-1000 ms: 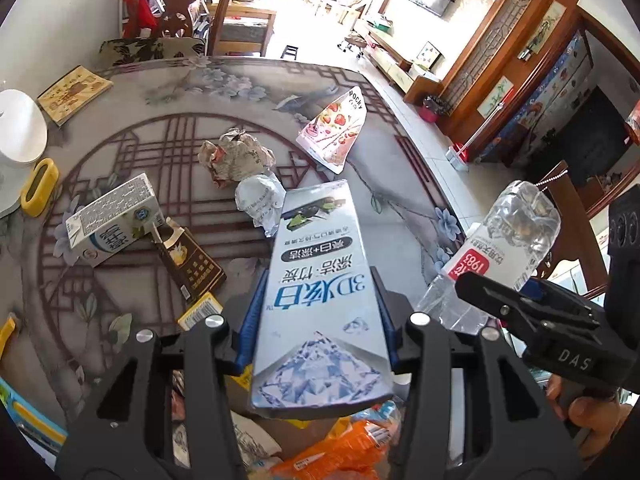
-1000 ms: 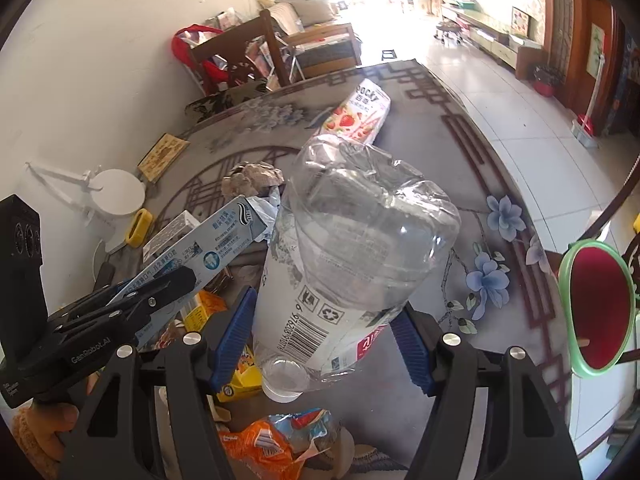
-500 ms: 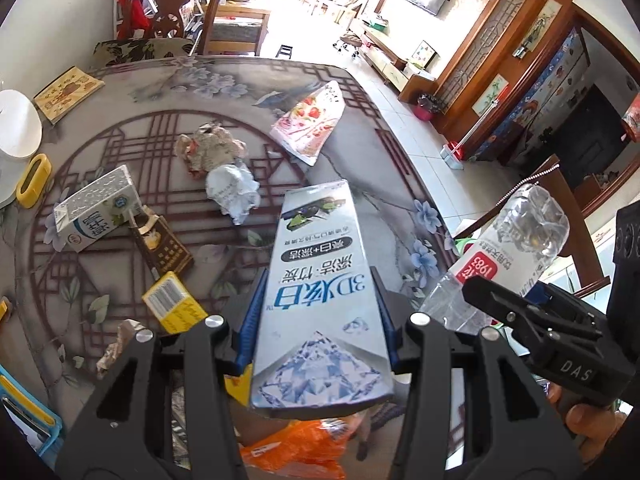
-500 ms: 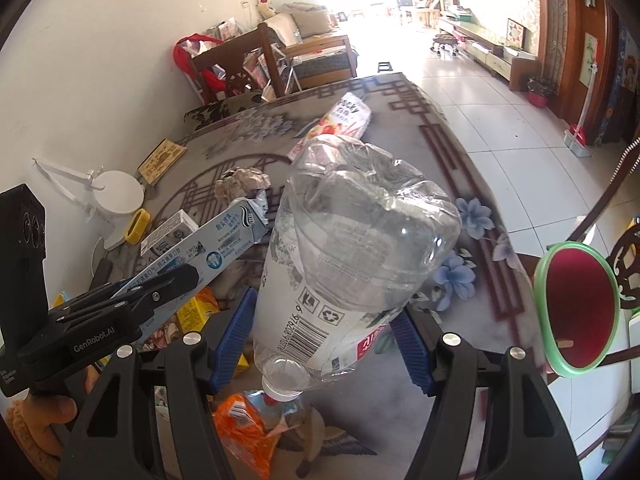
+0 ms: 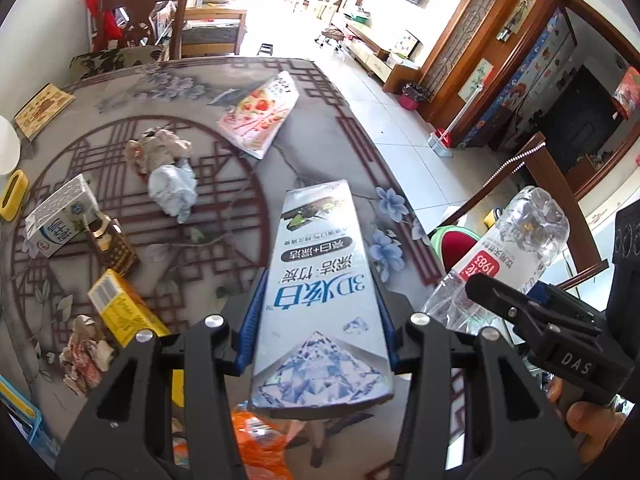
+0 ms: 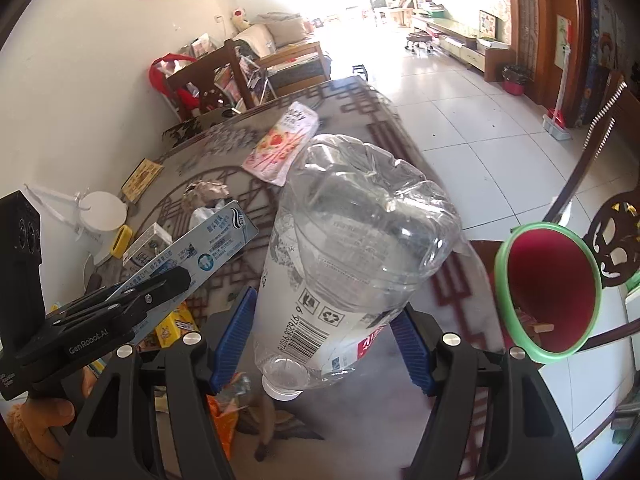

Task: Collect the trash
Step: 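Carry the bottle and carton to the red bin and release both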

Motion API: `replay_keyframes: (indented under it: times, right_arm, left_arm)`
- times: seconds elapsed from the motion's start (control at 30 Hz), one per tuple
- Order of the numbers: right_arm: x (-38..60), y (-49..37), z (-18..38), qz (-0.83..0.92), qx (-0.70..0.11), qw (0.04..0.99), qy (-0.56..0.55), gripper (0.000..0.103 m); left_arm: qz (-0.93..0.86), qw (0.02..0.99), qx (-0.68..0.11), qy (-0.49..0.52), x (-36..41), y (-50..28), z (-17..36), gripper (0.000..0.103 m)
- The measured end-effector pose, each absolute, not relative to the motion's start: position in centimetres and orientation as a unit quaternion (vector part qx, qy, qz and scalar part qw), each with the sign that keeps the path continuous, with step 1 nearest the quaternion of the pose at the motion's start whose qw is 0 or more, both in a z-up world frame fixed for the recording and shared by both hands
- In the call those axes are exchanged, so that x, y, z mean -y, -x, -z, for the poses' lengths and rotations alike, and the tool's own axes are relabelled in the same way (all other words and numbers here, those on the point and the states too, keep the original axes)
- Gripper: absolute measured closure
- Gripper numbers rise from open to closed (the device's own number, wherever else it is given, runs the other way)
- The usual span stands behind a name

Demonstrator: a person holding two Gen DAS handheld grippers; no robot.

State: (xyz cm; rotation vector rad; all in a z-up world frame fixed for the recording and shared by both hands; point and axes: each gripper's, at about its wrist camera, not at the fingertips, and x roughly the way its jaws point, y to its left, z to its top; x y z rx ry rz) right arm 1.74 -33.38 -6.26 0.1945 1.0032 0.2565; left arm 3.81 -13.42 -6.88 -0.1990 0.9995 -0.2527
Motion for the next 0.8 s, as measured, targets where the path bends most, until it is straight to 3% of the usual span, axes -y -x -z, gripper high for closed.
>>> replay_keyframes:
  times: [0.57, 0.8]
  right_arm:
    - [43.2, -2.5, 6.9, -0.078, -0.477, 0.868, -0.119, 0.038]
    - [51.4, -3.6, 7.7, 0.013, -0.468, 0.876, -0.118, 0.038]
  left_arm:
    - [0.137, 0.861, -0.485, 0.073, 21.1, -4.9, 7.0, 0.057]
    - [0.153, 0.856, -0.49, 0.059, 24.9, -5.9, 7.3, 0.057]
